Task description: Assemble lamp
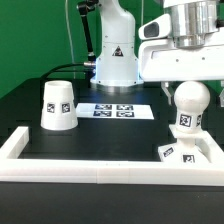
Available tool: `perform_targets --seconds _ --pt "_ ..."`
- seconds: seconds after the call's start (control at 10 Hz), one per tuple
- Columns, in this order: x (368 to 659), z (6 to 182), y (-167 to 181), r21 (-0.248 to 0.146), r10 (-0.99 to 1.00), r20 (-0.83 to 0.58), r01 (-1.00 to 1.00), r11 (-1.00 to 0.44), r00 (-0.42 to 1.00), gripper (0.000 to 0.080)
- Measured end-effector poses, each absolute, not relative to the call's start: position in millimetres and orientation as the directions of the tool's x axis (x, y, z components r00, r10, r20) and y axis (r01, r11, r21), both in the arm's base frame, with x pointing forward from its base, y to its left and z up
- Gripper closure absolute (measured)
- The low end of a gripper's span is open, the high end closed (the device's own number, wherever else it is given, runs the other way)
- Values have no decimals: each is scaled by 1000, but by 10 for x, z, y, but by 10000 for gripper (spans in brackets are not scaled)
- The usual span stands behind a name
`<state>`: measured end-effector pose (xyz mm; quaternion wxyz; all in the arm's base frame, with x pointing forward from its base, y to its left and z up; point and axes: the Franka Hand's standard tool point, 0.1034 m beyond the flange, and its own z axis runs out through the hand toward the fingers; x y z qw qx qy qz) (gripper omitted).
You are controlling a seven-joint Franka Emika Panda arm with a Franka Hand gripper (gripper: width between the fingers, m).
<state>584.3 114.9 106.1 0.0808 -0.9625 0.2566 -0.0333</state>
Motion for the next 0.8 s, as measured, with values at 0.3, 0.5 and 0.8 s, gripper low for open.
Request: perform_targets --seconds 0.3,0.5,0.8 --pt "5846 1060 1136 -164 -316 57 -303 -939 947 101" --pt "5875 1071 1073 -122 -25 107 -12 -992 994 101" --pt "5923 1117 1054 -52 258 137 267 -962 956 101"
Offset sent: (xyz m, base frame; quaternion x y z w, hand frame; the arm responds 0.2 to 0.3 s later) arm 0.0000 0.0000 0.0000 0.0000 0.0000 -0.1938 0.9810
